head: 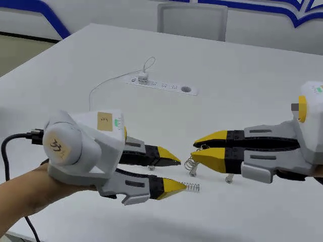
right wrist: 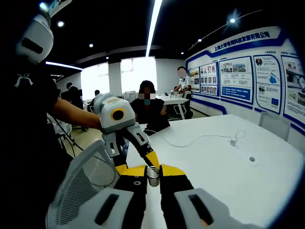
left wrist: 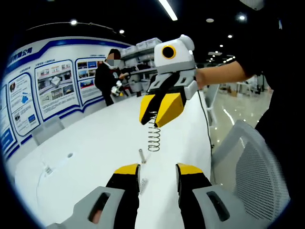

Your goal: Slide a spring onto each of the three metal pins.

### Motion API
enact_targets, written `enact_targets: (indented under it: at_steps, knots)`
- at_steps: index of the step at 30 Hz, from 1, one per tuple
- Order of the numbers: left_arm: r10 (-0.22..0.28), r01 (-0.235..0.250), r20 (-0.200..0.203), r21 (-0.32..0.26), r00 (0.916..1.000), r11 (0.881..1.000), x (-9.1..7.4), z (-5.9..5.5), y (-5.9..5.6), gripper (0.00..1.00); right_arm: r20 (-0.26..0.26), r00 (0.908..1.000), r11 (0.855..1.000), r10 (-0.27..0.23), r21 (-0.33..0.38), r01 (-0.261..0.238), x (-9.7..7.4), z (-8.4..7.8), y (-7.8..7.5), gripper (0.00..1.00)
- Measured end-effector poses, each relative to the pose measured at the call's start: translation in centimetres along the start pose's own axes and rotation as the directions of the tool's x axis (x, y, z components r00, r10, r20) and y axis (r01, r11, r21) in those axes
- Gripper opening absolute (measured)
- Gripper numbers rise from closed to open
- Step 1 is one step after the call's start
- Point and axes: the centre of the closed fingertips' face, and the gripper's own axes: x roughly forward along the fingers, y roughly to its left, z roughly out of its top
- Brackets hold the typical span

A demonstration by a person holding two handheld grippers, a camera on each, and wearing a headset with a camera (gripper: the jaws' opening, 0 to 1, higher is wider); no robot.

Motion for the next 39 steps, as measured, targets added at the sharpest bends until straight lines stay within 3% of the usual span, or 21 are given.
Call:
enact_targets:
  at_steps: [5,7,13,17,22,27,29,33,39]
  knots:
    - [0.032,-0.033,-0.015,-0.036,0.9994,0.999,-1.0,-0.6,0.7,0.39,-0.022,0.9963,0.996,-0.083,0.027,0.084,-1.0,-1.2,-2.1,0.1]
    - [0.047,-0.047,0.007,-0.059,0.9989,0.997,-1.4,-0.4,1.0,0.43,-0.041,0.9933,0.993,-0.108,0.045,0.11,-1.4,-1.8,-2.9,0.1]
    - [0.067,-0.068,-0.019,-0.082,0.9976,0.994,-2.2,-1.2,1.5,0.51,-0.079,0.9792,0.98,-0.187,0.048,0.191,-2.8,-3.2,-5.4,0.1]
    - [0.052,-0.053,-0.01,-0.1,0.9986,0.994,-2.5,-1.4,1.3,0.63,-0.09,0.9714,0.973,-0.22,0.051,0.225,-3.4,-4.0,-6.7,0.1]
    - [0.075,-0.078,-0.032,-0.102,0.9967,0.992,-3.1,-2.1,2.2,0.68,-0.115,0.9606,0.964,-0.253,0.058,0.261,-4.2,-5.0,-8.1,0.1]
    - [0.097,-0.104,-0.057,-0.127,0.9936,0.986,-3.3,-3.1,3.4,0.75,-0.156,0.9449,0.952,-0.288,0.066,0.301,-4.8,-6.3,-9.6,0.1]
    - [0.099,-0.109,-0.078,-0.139,0.992,0.984,-3.2,-3.5,3.9,0.78,-0.183,0.9333,0.941,-0.309,0.081,0.327,-5.1,-7.0,-10.3,0.1]
    - [0.094,-0.105,-0.077,-0.158,0.9926,0.982,-3.1,-3.6,4.3,0.84,-0.228,0.9134,0.929,-0.337,0.073,0.361,-5.5,-8.0,-11.4,0.1]
    - [0.098,-0.113,-0.099,-0.16,0.9902,0.981,-2.9,-4.5,5.1,0.87,-0.267,0.8987,0.918,-0.348,0.097,0.384,-5.7,-9.4,-12.4,0.1]
